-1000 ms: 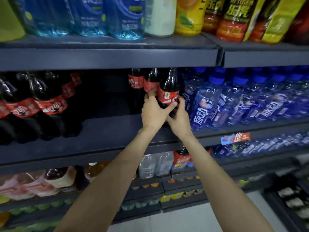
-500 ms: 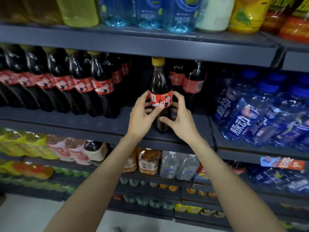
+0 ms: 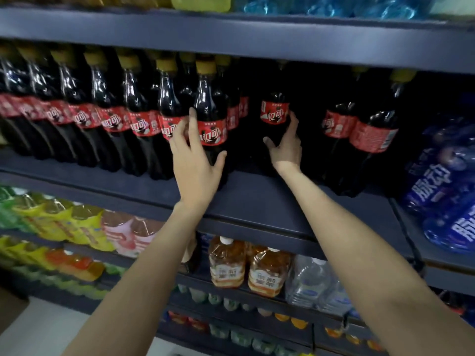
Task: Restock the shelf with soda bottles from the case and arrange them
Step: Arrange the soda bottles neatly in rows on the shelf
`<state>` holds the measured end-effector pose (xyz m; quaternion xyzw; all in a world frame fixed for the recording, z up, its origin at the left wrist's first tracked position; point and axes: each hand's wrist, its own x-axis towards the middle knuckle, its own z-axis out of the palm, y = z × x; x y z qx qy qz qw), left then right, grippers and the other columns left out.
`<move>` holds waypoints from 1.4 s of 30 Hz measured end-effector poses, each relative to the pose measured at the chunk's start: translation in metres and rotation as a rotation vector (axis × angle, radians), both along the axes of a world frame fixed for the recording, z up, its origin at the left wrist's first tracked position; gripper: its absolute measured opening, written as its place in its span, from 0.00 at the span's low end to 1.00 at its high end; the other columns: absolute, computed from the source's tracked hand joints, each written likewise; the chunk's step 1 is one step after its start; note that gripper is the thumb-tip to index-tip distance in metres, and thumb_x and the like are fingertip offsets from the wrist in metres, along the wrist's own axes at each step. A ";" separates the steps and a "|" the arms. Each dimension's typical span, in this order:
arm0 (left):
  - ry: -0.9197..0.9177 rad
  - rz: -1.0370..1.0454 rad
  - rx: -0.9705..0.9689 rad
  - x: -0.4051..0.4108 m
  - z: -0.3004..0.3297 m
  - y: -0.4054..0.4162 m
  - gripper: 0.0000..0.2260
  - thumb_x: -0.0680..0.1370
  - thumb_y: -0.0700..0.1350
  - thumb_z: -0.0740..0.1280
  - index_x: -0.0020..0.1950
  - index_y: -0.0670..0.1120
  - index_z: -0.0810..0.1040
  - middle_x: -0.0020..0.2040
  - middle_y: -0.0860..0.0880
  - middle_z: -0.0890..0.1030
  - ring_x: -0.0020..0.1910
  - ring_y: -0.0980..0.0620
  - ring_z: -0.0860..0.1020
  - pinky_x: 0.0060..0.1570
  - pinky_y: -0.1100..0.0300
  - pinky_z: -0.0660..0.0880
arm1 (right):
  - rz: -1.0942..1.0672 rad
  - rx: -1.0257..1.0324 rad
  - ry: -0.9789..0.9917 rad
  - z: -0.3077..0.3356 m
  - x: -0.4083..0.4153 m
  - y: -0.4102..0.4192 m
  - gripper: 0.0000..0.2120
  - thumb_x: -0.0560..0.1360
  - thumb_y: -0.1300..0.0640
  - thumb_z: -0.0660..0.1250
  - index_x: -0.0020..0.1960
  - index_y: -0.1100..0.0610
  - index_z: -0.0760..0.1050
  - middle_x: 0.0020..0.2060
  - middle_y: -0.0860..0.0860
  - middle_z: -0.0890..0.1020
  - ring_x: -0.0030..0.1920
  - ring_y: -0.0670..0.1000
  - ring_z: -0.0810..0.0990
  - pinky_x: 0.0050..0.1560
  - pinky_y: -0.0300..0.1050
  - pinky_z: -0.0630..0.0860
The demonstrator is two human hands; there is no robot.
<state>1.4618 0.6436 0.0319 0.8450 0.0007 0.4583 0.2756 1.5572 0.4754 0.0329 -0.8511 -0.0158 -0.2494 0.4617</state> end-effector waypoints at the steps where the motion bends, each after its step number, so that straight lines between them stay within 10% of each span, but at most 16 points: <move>1: -0.016 -0.010 -0.014 0.001 -0.002 -0.001 0.41 0.72 0.46 0.74 0.77 0.41 0.53 0.70 0.37 0.65 0.67 0.42 0.63 0.63 0.65 0.60 | -0.010 -0.016 -0.019 -0.001 0.007 0.002 0.38 0.75 0.58 0.68 0.77 0.54 0.48 0.67 0.57 0.72 0.64 0.58 0.74 0.62 0.51 0.70; 24: 0.001 0.019 0.019 -0.007 -0.001 -0.005 0.41 0.73 0.44 0.74 0.78 0.43 0.52 0.71 0.39 0.64 0.68 0.43 0.65 0.51 0.64 0.66 | 0.003 -0.215 0.149 0.005 0.022 0.016 0.39 0.78 0.55 0.64 0.77 0.56 0.42 0.76 0.58 0.54 0.73 0.59 0.60 0.67 0.53 0.65; 29: 0.034 0.011 -0.006 -0.013 0.002 -0.007 0.41 0.73 0.44 0.73 0.78 0.44 0.52 0.72 0.41 0.63 0.69 0.44 0.64 0.51 0.67 0.63 | 0.115 -0.182 0.002 0.005 -0.047 -0.011 0.28 0.76 0.59 0.65 0.74 0.55 0.60 0.70 0.59 0.65 0.69 0.57 0.66 0.65 0.44 0.64; 35: -0.188 -0.010 -0.126 -0.016 0.005 -0.026 0.28 0.73 0.41 0.70 0.71 0.40 0.66 0.65 0.39 0.70 0.62 0.44 0.67 0.57 0.63 0.68 | -0.306 0.068 -0.360 -0.007 -0.119 -0.083 0.11 0.73 0.61 0.65 0.56 0.59 0.75 0.50 0.54 0.79 0.52 0.54 0.77 0.53 0.49 0.74; 42: 0.174 -0.666 -0.046 -0.014 0.021 -0.135 0.18 0.76 0.45 0.68 0.65 0.44 0.72 0.58 0.46 0.76 0.54 0.50 0.74 0.54 0.61 0.70 | -0.209 0.228 -0.047 0.006 -0.090 -0.134 0.44 0.63 0.60 0.71 0.74 0.62 0.55 0.67 0.61 0.69 0.67 0.57 0.69 0.69 0.54 0.66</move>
